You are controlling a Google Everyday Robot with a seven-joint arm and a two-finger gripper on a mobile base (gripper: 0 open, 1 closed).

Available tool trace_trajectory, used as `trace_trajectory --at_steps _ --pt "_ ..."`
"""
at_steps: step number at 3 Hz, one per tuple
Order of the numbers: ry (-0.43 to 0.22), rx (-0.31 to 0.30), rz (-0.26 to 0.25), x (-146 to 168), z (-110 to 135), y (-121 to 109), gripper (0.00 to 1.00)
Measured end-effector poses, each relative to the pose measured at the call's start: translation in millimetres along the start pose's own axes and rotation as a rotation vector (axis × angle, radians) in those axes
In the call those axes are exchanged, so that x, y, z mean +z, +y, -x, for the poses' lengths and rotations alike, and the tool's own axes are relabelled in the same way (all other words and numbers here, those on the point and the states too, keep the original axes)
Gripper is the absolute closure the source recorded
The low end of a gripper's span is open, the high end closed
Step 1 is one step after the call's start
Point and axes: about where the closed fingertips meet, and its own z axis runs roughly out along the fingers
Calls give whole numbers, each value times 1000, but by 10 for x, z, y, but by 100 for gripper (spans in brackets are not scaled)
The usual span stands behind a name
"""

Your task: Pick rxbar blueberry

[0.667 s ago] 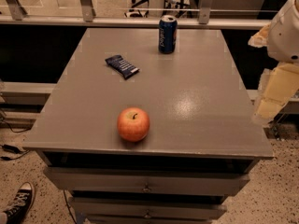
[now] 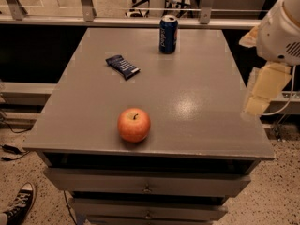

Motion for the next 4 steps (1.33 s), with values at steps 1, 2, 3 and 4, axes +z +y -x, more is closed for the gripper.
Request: trace_trajectory --at_steps 1,2,3,4 --pt "-56 -19 2 214 227 -169 0" --pt "-165 -26 7 588 614 -457 0" --pt "-290 3 31 929 1015 -716 0" --pt "-441 63 73 1302 1484 -968 0"
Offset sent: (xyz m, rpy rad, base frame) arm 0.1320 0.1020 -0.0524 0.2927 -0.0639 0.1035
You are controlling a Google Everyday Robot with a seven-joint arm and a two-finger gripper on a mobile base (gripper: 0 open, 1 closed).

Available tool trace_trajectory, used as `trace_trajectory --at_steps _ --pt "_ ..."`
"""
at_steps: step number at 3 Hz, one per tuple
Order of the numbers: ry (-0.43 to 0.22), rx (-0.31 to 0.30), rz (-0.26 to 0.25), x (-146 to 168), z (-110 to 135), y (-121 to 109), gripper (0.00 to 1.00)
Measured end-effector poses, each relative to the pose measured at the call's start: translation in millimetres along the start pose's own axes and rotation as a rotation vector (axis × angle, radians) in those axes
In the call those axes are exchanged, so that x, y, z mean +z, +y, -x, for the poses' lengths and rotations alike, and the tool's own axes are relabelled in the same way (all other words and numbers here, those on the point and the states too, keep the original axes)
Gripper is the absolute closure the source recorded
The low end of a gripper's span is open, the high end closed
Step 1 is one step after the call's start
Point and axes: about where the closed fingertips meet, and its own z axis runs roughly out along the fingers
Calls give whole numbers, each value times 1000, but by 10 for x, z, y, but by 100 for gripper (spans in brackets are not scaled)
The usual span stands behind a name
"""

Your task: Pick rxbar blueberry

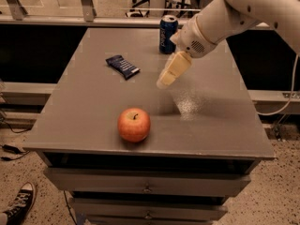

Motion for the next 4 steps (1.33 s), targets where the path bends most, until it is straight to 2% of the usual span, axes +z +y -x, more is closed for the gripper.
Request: trace_trajectory --at_steps 1,2,3,4 --pt "0 0 0 0 0 0 0" --pt "-110 18 34 318 206 14 0" --pt "-177 27 61 628 379 -9 0" --pt "-212 59 48 1021 495 -169 0"
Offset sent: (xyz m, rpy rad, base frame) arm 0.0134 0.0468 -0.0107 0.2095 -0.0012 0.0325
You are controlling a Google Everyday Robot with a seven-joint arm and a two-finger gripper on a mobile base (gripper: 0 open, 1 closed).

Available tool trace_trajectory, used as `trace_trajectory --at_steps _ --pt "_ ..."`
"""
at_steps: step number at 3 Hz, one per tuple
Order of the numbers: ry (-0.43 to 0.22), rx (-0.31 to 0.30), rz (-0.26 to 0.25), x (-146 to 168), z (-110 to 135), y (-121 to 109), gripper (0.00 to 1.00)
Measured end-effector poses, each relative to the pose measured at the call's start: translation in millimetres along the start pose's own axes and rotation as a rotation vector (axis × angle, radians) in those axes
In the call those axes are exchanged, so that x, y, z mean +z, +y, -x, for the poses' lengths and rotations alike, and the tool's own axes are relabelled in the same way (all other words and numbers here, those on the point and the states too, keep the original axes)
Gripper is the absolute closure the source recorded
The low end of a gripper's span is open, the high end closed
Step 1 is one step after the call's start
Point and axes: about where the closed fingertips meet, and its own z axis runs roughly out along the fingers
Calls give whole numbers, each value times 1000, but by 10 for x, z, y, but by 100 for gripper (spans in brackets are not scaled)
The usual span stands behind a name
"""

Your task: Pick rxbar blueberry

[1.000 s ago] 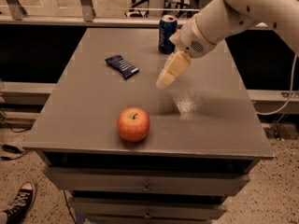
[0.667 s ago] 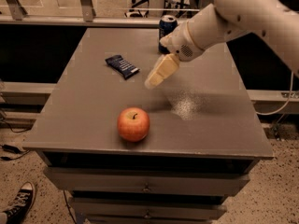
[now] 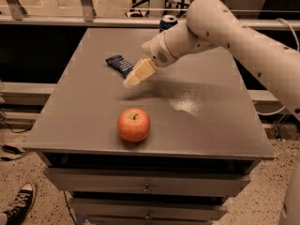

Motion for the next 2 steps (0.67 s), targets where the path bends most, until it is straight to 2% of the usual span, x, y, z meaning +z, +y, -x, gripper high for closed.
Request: trace_trajectory --at_steps 2 --pt "-26 58 -27 352 -58 -194 0"
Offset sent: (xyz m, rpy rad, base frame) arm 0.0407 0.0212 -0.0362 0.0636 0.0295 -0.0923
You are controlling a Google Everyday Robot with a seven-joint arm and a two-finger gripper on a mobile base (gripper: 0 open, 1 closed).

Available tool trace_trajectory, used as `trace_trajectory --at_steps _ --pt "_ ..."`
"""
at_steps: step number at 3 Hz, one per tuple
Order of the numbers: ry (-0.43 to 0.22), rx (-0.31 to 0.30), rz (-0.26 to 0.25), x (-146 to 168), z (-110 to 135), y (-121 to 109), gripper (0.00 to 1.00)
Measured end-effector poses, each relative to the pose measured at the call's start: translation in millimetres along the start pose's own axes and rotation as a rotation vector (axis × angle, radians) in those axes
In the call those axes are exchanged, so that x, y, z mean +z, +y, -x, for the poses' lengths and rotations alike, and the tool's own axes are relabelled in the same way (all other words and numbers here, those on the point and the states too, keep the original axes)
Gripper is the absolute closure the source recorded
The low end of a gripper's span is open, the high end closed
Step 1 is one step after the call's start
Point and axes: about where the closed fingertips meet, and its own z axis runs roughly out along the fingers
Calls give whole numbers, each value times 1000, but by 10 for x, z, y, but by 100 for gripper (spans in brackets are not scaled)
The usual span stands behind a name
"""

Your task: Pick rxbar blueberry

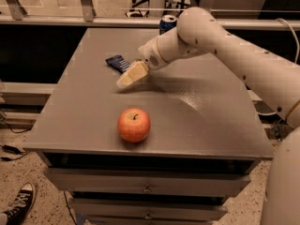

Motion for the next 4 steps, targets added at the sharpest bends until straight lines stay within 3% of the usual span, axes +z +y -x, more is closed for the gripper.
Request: trace_trajectory --at_steps 1,2,3,4 --pt "-14 15 -16 75 -33 -22 15" --pt "-26 28 -30 98 -57 -43 38" --pt "-46 31 -49 49 -24 -73 69" --pt "-64 28 -61 -15 24 -94 93"
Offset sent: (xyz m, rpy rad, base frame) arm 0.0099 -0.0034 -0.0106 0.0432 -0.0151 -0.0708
